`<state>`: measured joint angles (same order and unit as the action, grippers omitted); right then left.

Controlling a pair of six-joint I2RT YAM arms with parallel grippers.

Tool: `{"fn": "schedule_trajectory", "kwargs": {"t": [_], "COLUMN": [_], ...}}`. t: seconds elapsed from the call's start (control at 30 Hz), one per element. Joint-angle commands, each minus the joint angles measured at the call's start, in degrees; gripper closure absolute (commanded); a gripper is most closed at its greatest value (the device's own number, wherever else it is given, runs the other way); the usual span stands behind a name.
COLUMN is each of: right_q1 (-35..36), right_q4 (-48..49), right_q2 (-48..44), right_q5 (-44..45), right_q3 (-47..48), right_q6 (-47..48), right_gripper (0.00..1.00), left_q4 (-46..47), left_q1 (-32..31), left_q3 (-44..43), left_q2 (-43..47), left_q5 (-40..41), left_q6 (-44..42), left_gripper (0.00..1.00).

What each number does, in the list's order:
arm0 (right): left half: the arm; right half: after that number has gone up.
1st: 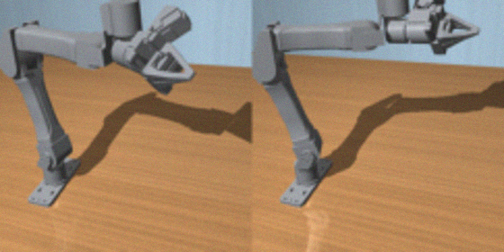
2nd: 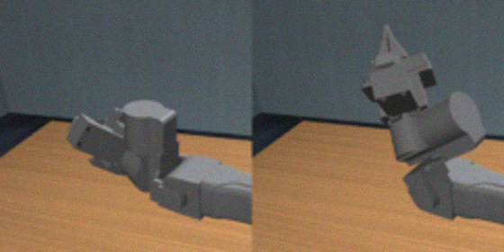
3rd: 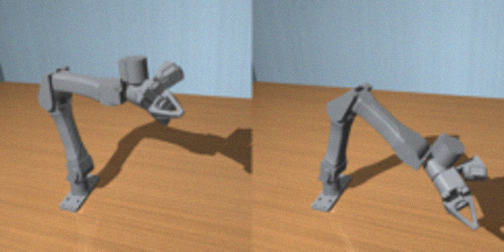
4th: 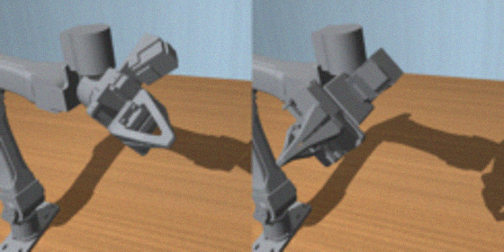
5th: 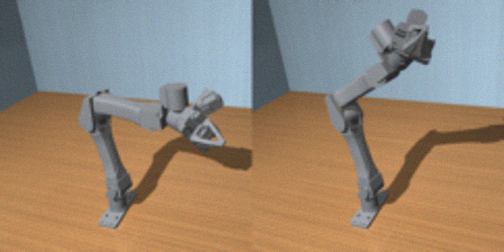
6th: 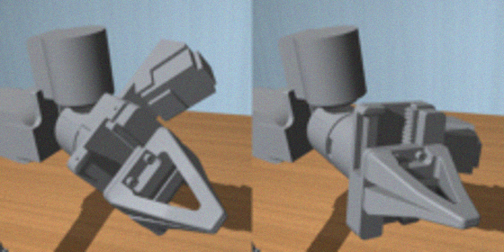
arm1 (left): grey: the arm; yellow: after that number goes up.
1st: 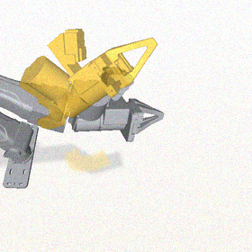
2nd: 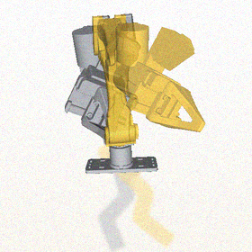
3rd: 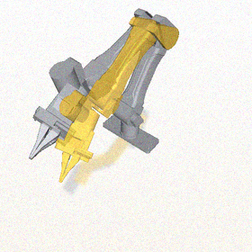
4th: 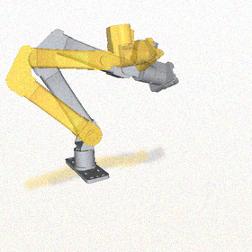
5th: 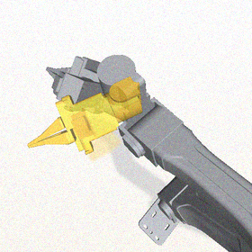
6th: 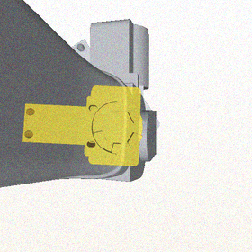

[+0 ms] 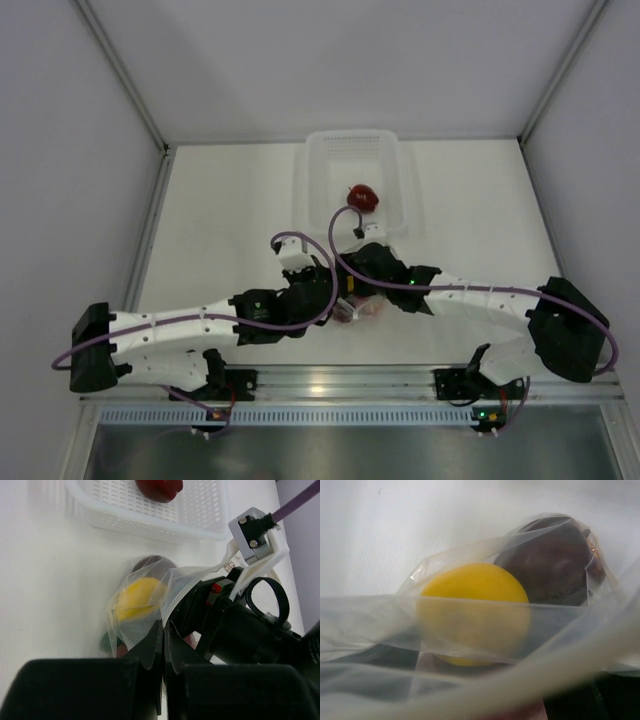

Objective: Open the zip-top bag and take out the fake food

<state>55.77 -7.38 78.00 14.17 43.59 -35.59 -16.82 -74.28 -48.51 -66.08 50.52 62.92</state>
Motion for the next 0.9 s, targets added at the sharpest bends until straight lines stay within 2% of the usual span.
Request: {"fn": "schedule_trajectory", "kwargs": {"t": [0.0, 0.13, 0.37, 0.43, 0.47, 0.53, 0.57, 0.87], "right_q1": [1.10, 0.92, 0.66, 0.66, 0.48, 0.48, 0.48, 2.24], "right_q4": [4.30, 5.44, 10.81, 11.24, 11.50, 11.25, 11.07, 7.55], "right_q2": [3.30, 4.71, 1.28, 1.02, 0.84, 0.58, 0.40, -7.32], "right_q5": [6.21, 10.78, 13.16, 13.77, 13.77, 13.86, 13.86, 9.03], "right_q3": [1.23, 1.06, -0.53, -0.26, -0.35, -0.26, -0.35, -1.58], "right_q6": [-0.09, 0.00, 2.80, 4.12, 4.65, 5.62, 6.06, 7.55], "right_gripper": [0.12, 0.11, 0.17, 0.21, 0.30, 0.38, 0.45, 0.51], "left_q4": [5.31, 5.31, 5.30, 5.22, 5.22, 5.13, 5.13, 2.59], "left_q1": [-0.60, -0.60, -0.60, -0.60, -0.60, -0.60, -0.60, -0.60], "left_q3": [-0.09, 0.96, 3.68, 4.04, 4.21, 4.65, 4.83, 3.87], "left_q2": [1.92, 3.24, 5.70, 5.88, 5.88, 5.97, 6.23, 6.41], "left_q5": [-3.32, -4.12, -3.06, -2.97, -2.89, -2.10, -1.92, 4.58], "left_q6": [0.72, 1.33, 2.04, 1.95, 2.12, 2.12, 1.95, -0.25], "left_gripper": [1.00, 1.00, 1.00, 1.00, 1.00, 1.00, 1.00, 1.00]}}
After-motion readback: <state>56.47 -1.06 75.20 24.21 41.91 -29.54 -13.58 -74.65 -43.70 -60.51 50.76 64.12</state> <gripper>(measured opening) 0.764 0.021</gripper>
